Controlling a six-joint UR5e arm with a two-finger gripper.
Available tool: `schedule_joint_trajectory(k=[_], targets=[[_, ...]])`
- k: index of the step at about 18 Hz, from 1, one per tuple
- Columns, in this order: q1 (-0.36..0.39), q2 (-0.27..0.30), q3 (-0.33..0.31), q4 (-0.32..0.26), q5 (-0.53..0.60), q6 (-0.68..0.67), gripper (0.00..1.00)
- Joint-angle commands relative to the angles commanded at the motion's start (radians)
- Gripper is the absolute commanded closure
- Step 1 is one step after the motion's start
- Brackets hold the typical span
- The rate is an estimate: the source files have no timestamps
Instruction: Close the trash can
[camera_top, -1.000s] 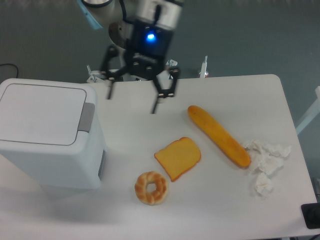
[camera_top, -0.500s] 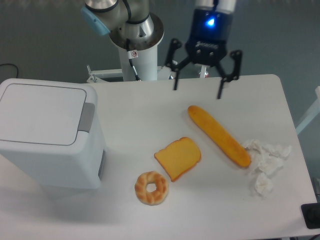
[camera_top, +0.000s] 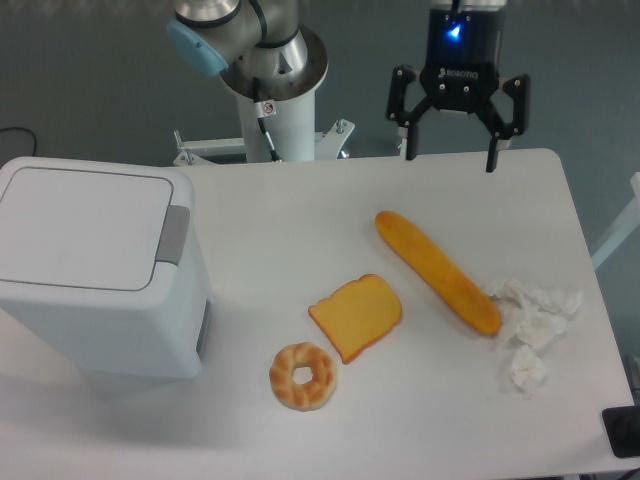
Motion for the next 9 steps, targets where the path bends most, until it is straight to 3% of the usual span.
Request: schedule_joint_trajectory(k=[2,5,9], targets=[[0.006,0.008,-0.011,-0.008,0.011,0.014,0.00],[0.011,0.040,-0.046,-0.040,0.121,0.087,0.00],[0.029,0.071,-0.074,-0.069,0.126,0.158,0.00]])
